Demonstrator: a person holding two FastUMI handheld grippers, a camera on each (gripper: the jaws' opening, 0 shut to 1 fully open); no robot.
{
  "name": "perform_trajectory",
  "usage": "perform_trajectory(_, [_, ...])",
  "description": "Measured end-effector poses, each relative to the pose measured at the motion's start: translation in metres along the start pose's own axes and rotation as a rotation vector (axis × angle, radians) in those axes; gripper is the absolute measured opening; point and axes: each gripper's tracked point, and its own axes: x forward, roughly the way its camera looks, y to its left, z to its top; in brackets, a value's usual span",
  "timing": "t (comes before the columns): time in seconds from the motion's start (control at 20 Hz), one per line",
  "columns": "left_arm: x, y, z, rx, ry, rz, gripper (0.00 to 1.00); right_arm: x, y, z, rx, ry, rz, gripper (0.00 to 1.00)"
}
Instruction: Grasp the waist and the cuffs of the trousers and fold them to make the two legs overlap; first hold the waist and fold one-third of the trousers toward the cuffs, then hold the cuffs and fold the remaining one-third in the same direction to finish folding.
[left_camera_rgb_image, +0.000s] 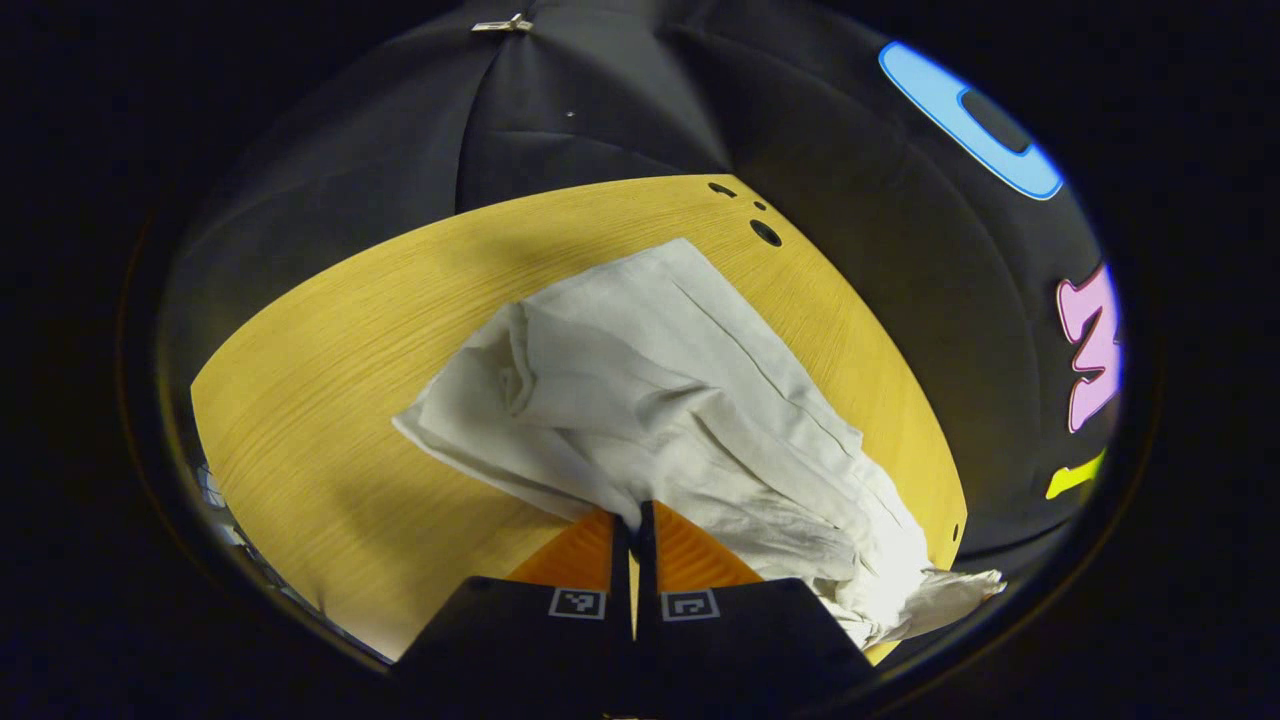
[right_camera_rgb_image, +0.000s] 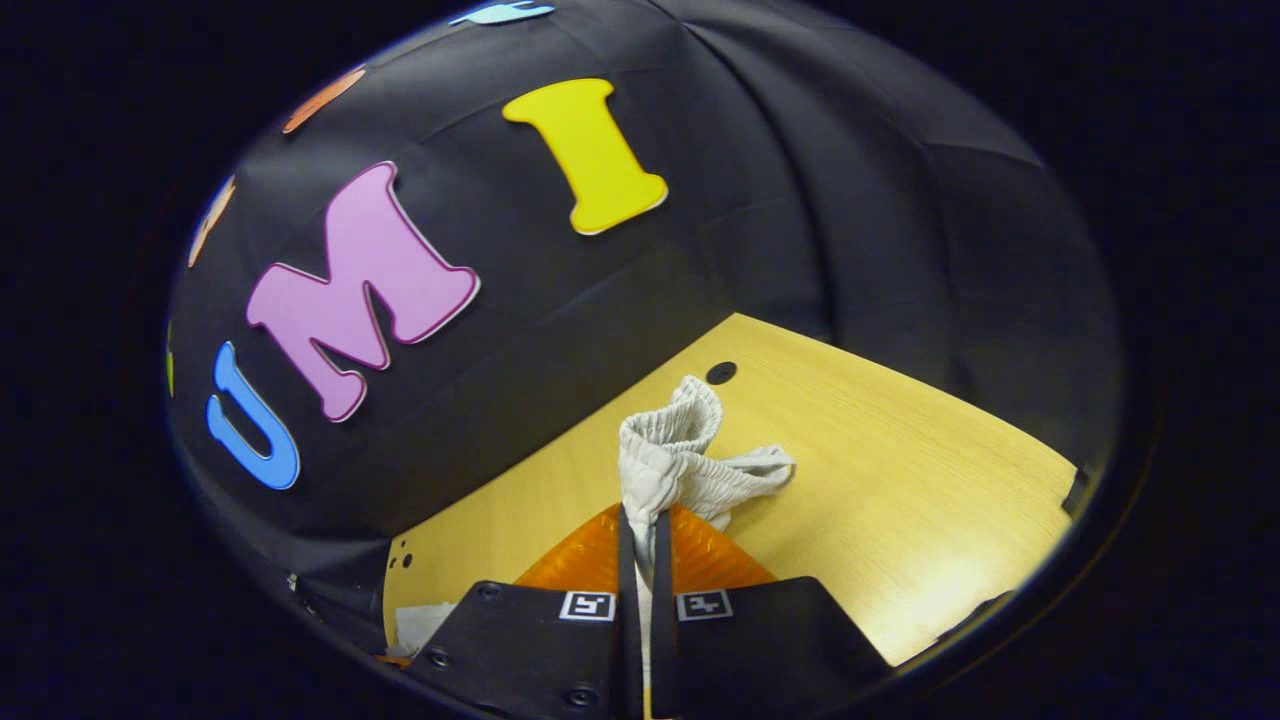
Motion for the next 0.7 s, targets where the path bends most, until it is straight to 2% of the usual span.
perform_trajectory(0.2, [-0.002,-0.001,0.001,-0.016,-0.002,-0.007,0.06,-0.008,0.066,-0.035,-0.064,0.031,0.149,0.07])
perform_trajectory(0.4, [-0.003,0.000,0.003,-0.034,-0.015,-0.013,0.06,-0.007,0.126,-0.092,-0.172,0.117,0.267,0.07])
perform_trajectory(0.5, [-0.003,-0.002,0.003,-0.038,-0.011,-0.014,0.06,-0.003,0.139,-0.120,-0.206,0.161,0.304,0.07])
perform_trajectory(0.7, [-0.001,0.000,0.003,-0.050,-0.010,-0.013,0.06,0.017,0.139,-0.151,-0.267,0.275,0.301,0.08])
